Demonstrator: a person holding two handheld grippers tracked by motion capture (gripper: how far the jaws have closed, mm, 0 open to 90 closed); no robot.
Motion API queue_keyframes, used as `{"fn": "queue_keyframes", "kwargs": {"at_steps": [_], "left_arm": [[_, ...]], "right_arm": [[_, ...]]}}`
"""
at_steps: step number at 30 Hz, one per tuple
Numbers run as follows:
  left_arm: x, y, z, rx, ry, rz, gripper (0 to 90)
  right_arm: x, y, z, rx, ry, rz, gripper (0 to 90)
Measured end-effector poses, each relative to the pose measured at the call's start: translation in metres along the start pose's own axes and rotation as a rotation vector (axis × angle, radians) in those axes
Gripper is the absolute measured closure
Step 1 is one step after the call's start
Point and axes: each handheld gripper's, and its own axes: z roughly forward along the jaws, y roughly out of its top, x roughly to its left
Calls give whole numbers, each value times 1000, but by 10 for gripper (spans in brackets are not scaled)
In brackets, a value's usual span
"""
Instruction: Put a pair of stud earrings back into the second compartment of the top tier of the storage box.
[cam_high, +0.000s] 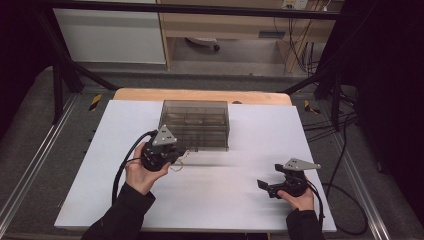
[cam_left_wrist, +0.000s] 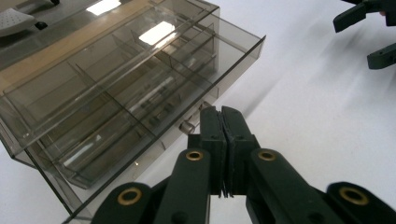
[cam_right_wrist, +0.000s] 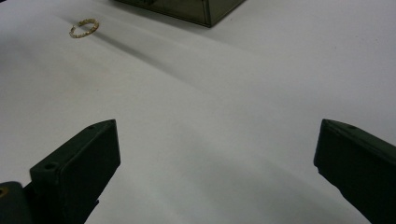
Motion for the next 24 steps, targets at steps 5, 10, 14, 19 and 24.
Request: {"fn": "queue_keyframes", "kwargs": {"at_steps": [5,10,14,19,24], "left_arm": [[1,6,0,-2,-5,0,878],[4,12,3,-3,-13,-12,878],[5,17,5,0,-10,-16,878],[7,23,9,0,-8,-21,878],[9,28,16,9,-1,-23,878]], "right_arm": [[0,0,0,-1,2,0,11],[0,0,0,0,1,-1,11],[0,0,0,-1,1,2,11],[0,0,0,0,1,-1,11],[0,0,0,-2,1,0,11]]}}
